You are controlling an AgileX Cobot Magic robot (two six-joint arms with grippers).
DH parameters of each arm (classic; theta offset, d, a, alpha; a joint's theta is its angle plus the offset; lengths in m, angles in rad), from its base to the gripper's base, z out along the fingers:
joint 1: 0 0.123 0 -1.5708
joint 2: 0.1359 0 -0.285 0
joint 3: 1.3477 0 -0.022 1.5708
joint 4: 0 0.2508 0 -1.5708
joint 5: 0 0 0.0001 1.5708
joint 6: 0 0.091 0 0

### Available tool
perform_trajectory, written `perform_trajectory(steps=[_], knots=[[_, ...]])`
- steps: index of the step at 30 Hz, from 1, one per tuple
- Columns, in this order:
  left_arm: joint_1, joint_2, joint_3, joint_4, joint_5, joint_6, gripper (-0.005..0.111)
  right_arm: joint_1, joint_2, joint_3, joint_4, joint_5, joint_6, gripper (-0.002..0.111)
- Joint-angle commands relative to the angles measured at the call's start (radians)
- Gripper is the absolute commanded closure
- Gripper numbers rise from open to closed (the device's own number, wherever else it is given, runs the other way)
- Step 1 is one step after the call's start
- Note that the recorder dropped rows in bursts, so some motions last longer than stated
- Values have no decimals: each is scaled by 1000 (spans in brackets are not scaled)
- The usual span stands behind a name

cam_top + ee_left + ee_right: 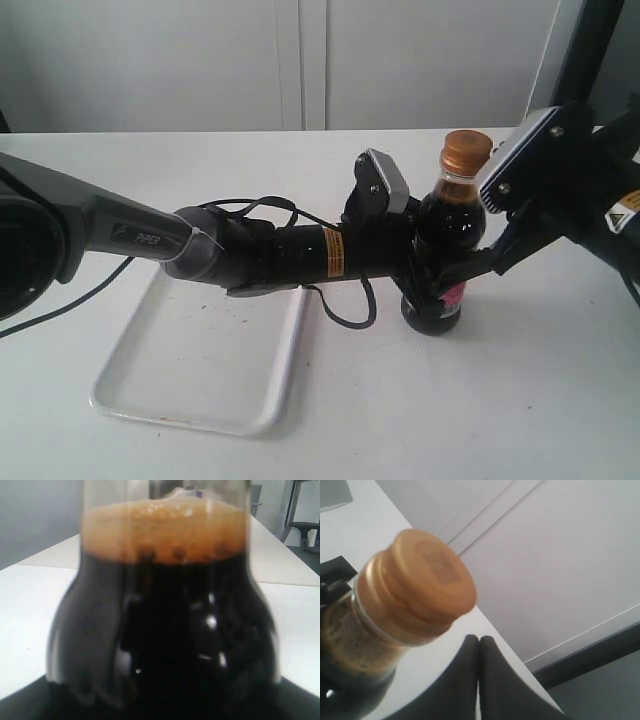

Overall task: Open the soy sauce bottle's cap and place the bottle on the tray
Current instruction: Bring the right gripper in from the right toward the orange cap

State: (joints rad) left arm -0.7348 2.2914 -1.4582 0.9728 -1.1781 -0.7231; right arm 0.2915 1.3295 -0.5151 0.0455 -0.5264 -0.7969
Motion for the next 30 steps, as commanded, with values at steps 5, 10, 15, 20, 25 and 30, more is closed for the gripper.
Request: perform_trajectory(steps=[5,10,15,20,25,30], knots=[[-11,-10,-2,14,-23,-11,107,42,-5,-58,64,122,-10,108],[-11,-10,-2,18,-14,-11,107,46,-9,-73,92,145,-62,108],[-11,-10,-2,18,-3,-11,107,46,-38,-78,99,173,-100,108],[-11,-10,-2,16,-4,-11,107,46,-73,-86,107,229,-144,108],[-11,-10,-2,16,-1,-11,107,87,-73,-90,115,240,-144,108],[-11,-10,-2,16,5,-11,107,97,-73,-92,145,234,-144,108]])
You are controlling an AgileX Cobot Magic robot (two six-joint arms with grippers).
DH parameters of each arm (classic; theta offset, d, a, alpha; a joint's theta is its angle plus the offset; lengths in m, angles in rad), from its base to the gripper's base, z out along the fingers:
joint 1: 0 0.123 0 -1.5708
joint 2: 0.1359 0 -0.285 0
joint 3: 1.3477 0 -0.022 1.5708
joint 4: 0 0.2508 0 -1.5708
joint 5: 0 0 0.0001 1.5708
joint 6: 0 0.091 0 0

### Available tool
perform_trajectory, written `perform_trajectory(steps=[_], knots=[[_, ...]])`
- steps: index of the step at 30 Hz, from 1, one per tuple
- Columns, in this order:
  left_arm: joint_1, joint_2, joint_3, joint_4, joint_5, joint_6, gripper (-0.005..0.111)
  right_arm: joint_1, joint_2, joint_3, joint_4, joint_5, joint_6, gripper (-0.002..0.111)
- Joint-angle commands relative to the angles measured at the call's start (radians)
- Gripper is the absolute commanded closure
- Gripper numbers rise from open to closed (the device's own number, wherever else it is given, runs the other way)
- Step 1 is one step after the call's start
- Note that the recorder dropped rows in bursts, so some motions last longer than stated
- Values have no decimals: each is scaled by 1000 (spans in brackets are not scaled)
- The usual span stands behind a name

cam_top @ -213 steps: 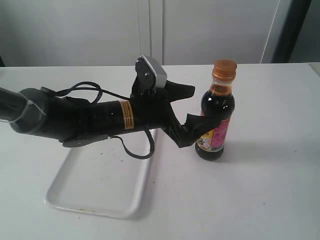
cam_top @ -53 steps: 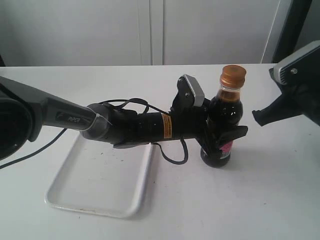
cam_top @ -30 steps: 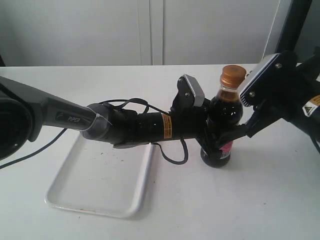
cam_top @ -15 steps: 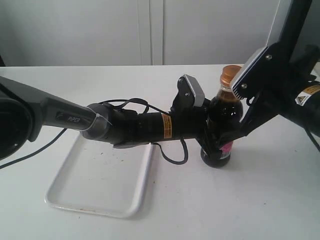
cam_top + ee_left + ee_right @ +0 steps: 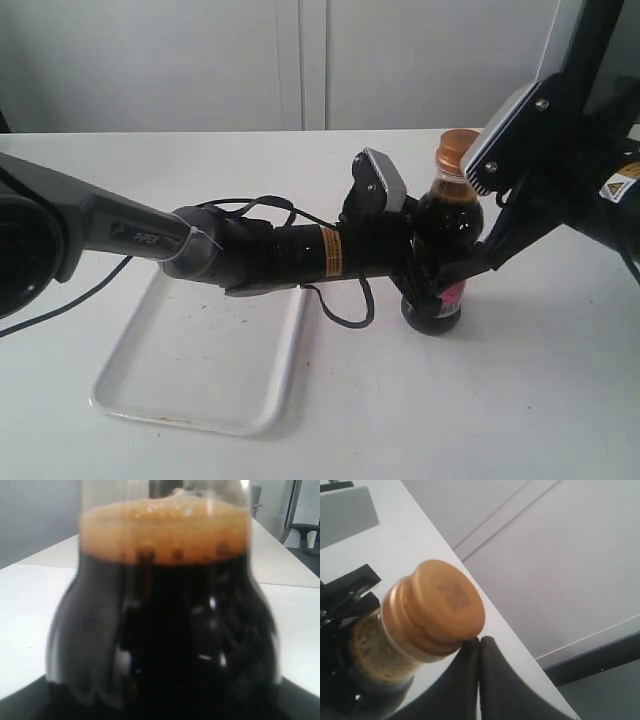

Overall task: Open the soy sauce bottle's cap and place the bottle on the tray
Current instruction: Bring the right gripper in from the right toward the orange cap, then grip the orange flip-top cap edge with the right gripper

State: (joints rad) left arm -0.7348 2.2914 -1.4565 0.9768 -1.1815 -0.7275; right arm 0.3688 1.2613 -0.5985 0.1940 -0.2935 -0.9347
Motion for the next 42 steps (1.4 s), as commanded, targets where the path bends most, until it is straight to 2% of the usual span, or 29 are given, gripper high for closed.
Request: perform_trajectory(steps=[1,13,21,29,31,42], knots=[[-11,-10,-4,12,8,-6,107,20,-5,-9,-4,-2,-6,108],[-11,-10,-4,14,14,-6,107,20,-17,-42,-4,25,-6,108],[-18,-10,-4,18,85,-6,107,141,-144,-190,-11,85,52,108],[-18,-10,-4,18,83,-6,107,109,-150,-233,32,143,50,108],[-18,-10,-4,18,83,-6,107,87,-146,-251,57,202,50,108],[-18,-10,-4,19,83,-6,107,-99,-141,-406,58,781,123,108]])
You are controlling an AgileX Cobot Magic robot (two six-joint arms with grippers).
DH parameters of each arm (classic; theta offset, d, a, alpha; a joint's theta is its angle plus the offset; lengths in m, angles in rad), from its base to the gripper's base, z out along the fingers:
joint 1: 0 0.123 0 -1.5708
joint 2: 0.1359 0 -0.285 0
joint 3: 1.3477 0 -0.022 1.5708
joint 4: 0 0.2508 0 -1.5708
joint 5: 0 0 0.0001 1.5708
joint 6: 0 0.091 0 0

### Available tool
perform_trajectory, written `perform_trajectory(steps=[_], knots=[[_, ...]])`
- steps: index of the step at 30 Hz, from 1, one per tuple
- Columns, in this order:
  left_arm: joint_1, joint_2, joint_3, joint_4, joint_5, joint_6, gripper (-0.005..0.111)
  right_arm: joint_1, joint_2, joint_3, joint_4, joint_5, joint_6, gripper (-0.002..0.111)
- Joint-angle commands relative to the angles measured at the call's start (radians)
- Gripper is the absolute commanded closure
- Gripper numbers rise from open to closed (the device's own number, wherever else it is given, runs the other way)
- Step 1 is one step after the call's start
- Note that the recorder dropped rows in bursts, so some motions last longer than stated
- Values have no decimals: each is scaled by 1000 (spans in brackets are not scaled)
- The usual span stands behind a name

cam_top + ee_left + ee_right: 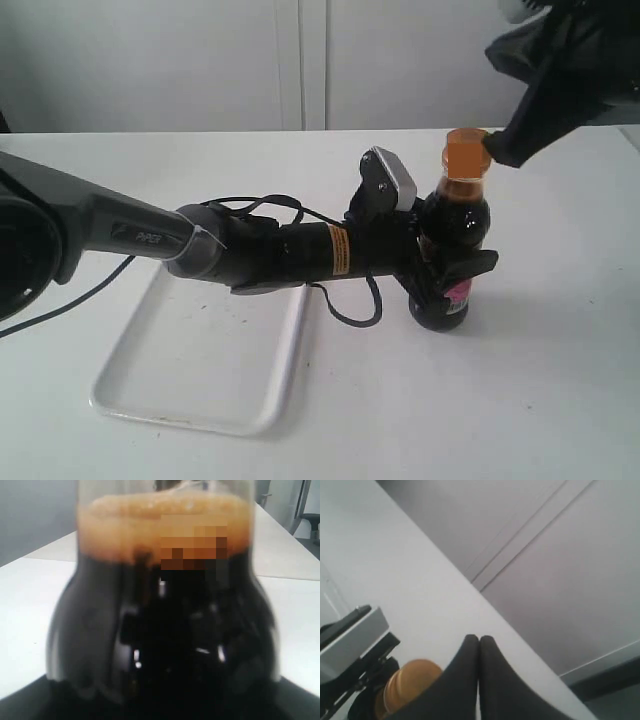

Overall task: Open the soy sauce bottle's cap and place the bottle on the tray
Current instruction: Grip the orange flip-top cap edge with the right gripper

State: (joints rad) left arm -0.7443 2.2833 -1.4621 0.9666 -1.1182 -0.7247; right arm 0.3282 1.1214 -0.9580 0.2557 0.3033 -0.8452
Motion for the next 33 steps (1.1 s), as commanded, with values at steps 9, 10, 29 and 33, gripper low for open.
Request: perform_trajectory(steps=[9,10,29,33], knots=[[-8,-2,2,28,20,-13,107,-83,27,-93,0,462,49,108],[-8,-2,2,28,20,-13,107,-83,39,-93,-2,484,49,108],[-8,-2,2,28,20,-11,107,-83,139,-140,65,468,62,108],[-8,-2,2,28,20,-11,107,-83,151,-140,67,433,64,108]])
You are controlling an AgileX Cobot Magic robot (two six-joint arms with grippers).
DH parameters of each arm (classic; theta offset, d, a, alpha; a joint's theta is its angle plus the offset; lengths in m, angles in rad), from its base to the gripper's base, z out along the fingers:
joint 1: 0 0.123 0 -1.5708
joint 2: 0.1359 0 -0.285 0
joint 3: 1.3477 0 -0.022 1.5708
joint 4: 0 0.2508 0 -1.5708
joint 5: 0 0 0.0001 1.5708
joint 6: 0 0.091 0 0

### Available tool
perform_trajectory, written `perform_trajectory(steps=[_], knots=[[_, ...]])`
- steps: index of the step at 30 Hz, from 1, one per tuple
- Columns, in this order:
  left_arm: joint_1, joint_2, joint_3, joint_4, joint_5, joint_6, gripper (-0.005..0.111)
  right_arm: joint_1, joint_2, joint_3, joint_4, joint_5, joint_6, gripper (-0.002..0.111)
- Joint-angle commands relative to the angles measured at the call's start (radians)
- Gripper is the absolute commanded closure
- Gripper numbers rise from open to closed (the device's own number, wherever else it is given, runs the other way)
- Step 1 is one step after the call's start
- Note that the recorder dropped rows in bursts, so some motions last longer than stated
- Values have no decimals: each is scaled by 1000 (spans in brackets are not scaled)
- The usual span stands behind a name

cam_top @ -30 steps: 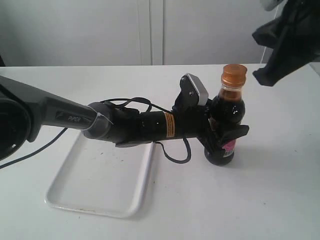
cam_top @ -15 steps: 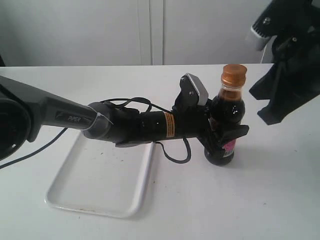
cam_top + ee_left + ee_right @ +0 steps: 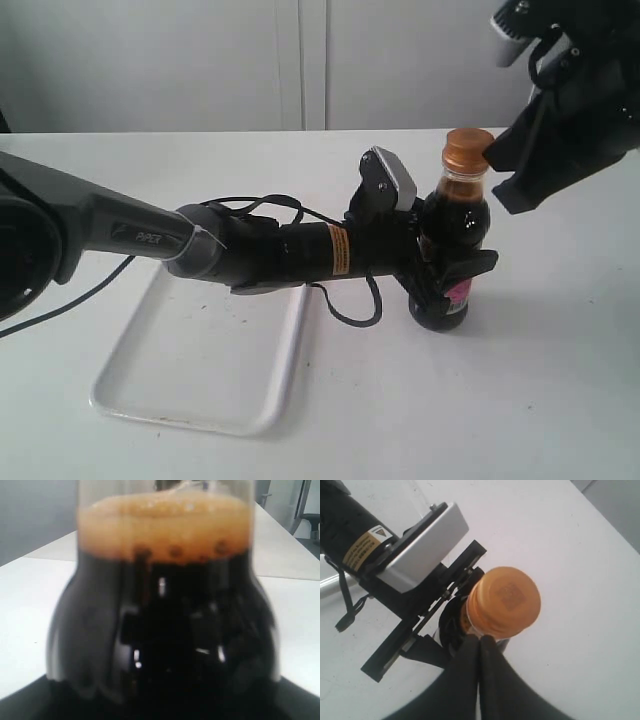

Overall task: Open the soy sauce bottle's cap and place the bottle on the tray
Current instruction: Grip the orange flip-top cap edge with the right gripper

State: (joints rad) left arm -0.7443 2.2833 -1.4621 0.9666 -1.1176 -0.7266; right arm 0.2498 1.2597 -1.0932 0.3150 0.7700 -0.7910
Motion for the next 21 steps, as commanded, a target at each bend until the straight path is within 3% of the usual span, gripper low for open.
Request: perform_trajectory(steps=[1,21], knots=[[-8,-2,2,28,19,-9,107,-5,18,-5,8,-33,12,108],[-8,-2,2,28,19,-7,107,-5,73,-35,-2,-54,32,108]])
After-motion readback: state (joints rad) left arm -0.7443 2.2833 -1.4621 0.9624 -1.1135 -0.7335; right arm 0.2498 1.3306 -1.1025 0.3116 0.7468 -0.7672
